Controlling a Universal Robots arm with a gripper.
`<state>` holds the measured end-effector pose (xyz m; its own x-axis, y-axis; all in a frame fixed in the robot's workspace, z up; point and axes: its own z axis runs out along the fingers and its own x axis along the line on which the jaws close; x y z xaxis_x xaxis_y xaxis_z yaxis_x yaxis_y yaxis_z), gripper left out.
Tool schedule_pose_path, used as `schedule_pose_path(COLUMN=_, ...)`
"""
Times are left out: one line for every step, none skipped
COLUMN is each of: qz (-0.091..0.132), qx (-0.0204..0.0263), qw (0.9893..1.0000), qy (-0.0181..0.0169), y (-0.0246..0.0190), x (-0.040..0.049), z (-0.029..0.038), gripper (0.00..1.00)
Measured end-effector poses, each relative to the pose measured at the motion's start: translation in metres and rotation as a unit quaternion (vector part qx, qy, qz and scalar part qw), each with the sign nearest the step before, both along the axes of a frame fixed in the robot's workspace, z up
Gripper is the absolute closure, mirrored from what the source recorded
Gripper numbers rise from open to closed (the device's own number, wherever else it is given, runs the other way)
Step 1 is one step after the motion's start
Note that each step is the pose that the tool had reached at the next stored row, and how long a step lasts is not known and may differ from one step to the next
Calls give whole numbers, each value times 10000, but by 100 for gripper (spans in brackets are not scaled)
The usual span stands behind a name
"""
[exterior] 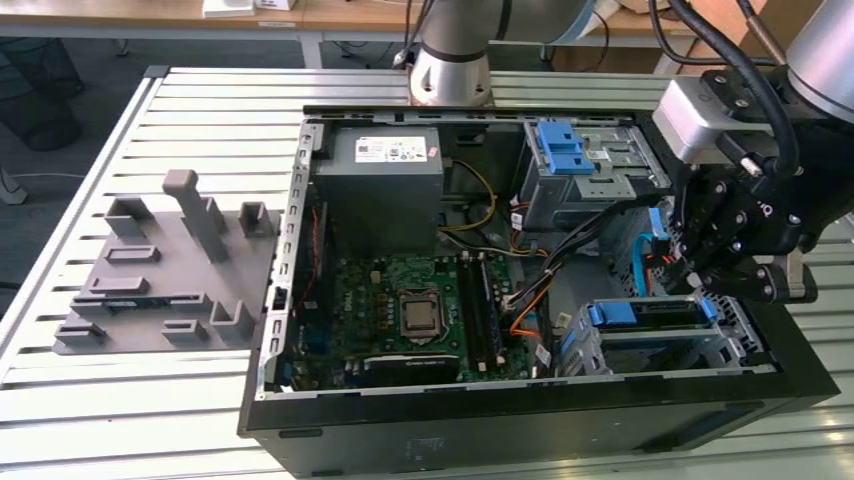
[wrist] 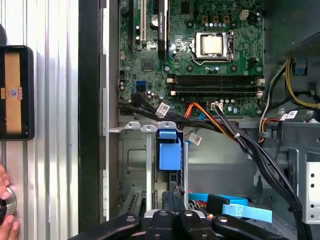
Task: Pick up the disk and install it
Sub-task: 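Insert the first disk wire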
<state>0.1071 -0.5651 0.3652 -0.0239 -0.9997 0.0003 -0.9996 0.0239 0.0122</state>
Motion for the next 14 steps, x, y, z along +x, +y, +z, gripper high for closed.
schedule_pose_path(qz=0, qx=0, qw=10000, qy=-5, y=10, x=6, z=0, gripper=89)
schedule_pose_path(qz=0, qx=-1, qw=10000, qy=-11, y=24, x=12, z=1, gripper=89)
schedule_pose_path(qz=0, qx=-1, qw=10000, qy=-18, y=39, x=15, z=1, gripper=89)
schedule_pose_path(qz=-1, qx=-1, qw=10000, qy=-23, y=60, x=18, z=1, gripper=89)
schedule_pose_path(qz=0, qx=0, qw=10000, qy=-28, y=80, x=23, z=0, gripper=89)
schedule_pose_path(qz=0, qx=0, qw=10000, qy=-31, y=94, x=29, z=1, gripper=89)
schedule_pose_path(qz=0, qx=0, qw=10000, qy=-33, y=109, x=36, z=0, gripper=89)
schedule_pose_path(qz=0, qx=0, qw=10000, qy=-35, y=124, x=45, z=0, gripper=89)
schedule_pose_path(qz=0, qx=0, qw=10000, qy=-37, y=137, x=56, z=1, gripper=89)
schedule_pose_path(qz=0, qx=0, qw=10000, qy=-38, y=152, x=67, z=1, gripper=89)
schedule_pose_path(qz=0, qx=0, qw=10000, qy=-40, y=166, x=80, z=0, gripper=89)
schedule_pose_path(qz=0, qx=-1, qw=10000, qy=-42, y=176, x=89, z=1, gripper=89)
schedule_pose_path(qz=0, qx=0, qw=10000, qy=-46, y=185, x=96, z=-1, gripper=89)
schedule_pose_path(qz=0, qx=0, qw=10000, qy=-51, y=192, x=102, z=-2, gripper=89)
